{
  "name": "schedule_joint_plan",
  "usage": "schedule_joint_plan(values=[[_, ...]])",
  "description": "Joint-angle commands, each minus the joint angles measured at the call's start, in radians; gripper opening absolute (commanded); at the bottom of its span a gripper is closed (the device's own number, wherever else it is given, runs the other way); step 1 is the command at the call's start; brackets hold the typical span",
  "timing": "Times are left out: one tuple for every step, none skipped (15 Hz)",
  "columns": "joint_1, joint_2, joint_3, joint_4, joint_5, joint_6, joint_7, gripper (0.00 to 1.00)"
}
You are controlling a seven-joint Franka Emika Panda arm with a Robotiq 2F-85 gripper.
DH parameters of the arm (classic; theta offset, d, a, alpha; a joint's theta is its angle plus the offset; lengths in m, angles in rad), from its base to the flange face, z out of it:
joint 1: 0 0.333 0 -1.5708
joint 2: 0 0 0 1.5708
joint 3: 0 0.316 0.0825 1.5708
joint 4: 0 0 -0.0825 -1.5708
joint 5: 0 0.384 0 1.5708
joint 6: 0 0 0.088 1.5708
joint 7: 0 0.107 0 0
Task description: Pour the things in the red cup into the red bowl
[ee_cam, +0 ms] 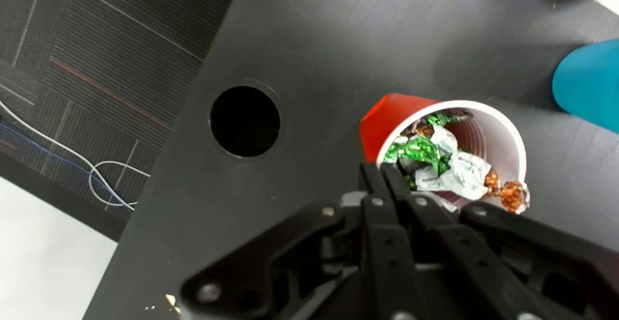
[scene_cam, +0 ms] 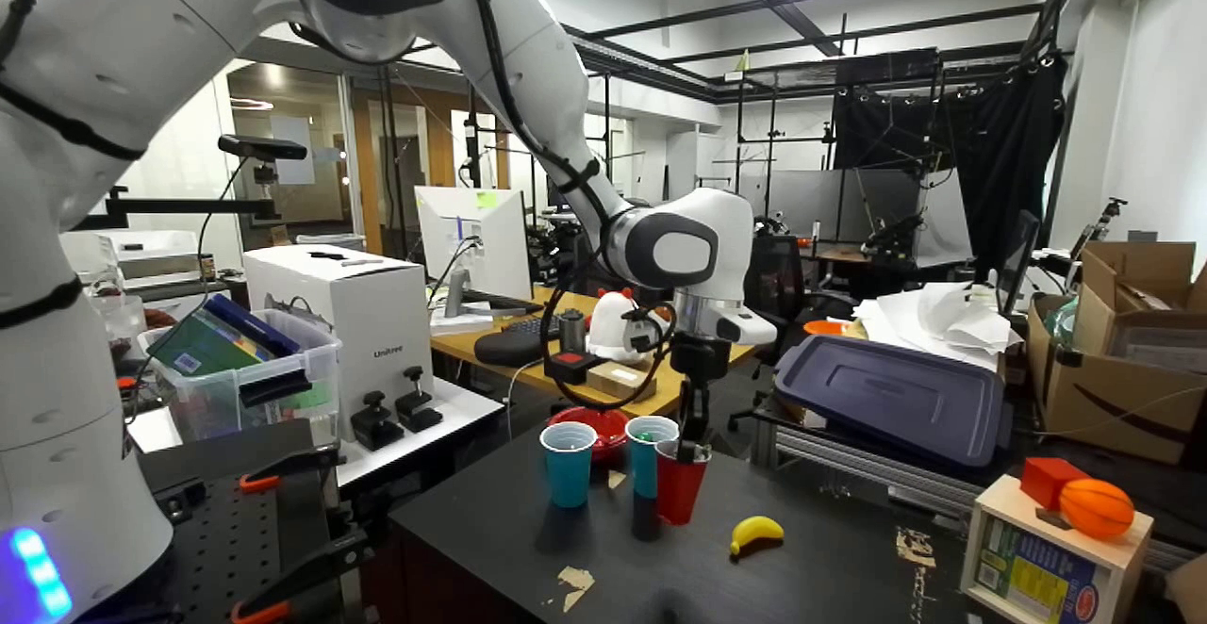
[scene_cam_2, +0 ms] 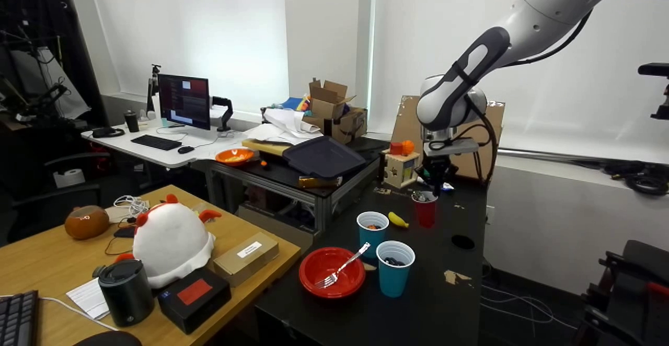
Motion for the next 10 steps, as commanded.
schedule_joint_plan(values=[[0.073,-0.139,-0.037,-0.091,-0.099,-0.157,0.01,0.01],[0.09,-0.156,-0.039,-0.091,-0.134,-0.211,0.014,0.01],[0.104,-0.172,-0.036,-0.089,-0.164,-0.265,0.013,0.01],[0.116,-0.185,-0.032,-0.086,-0.194,-0.311,0.015,0.01],[0.126,-0.195,-0.023,-0.077,-0.219,-0.358,0.012,0.01],[0.135,-0.204,-0.017,-0.07,-0.242,-0.397,0.011,0.01],[0.144,-0.213,-0.008,-0.061,-0.264,-0.435,0.007,0.01],[0.15,-0.217,0.001,-0.051,-0.28,-0.465,0.001,0.01],[0.158,-0.217,0.009,-0.037,-0.296,-0.492,-0.001,0.01],[0.162,-0.217,0.019,-0.025,-0.306,-0.513,-0.005,0.01]])
